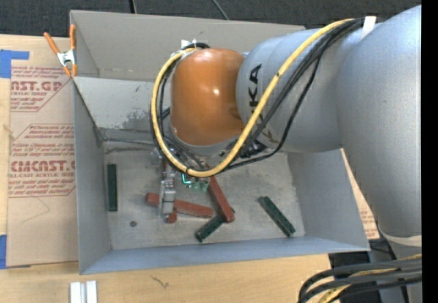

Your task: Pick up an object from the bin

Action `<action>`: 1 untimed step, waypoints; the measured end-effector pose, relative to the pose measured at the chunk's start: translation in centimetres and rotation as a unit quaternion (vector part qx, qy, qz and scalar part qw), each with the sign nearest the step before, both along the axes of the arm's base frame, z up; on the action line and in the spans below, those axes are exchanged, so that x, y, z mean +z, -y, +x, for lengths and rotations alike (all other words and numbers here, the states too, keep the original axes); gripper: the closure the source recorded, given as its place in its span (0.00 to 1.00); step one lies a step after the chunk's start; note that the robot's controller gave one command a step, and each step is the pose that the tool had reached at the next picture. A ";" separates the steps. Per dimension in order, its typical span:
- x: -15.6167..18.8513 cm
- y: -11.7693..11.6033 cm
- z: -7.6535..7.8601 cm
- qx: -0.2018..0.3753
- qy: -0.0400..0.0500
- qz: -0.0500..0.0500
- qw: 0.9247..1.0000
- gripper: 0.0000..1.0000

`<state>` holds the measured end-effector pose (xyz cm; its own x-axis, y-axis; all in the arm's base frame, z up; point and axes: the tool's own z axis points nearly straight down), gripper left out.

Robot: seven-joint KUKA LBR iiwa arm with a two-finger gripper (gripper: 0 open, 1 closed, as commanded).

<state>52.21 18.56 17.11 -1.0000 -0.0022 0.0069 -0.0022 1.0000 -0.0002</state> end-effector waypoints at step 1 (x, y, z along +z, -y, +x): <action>0.4 0.1 0.2 -0.001 0.004 0.001 1.000 0.00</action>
Offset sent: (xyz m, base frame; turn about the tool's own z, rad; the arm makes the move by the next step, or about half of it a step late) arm -0.0112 -0.0535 -0.0981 -0.1859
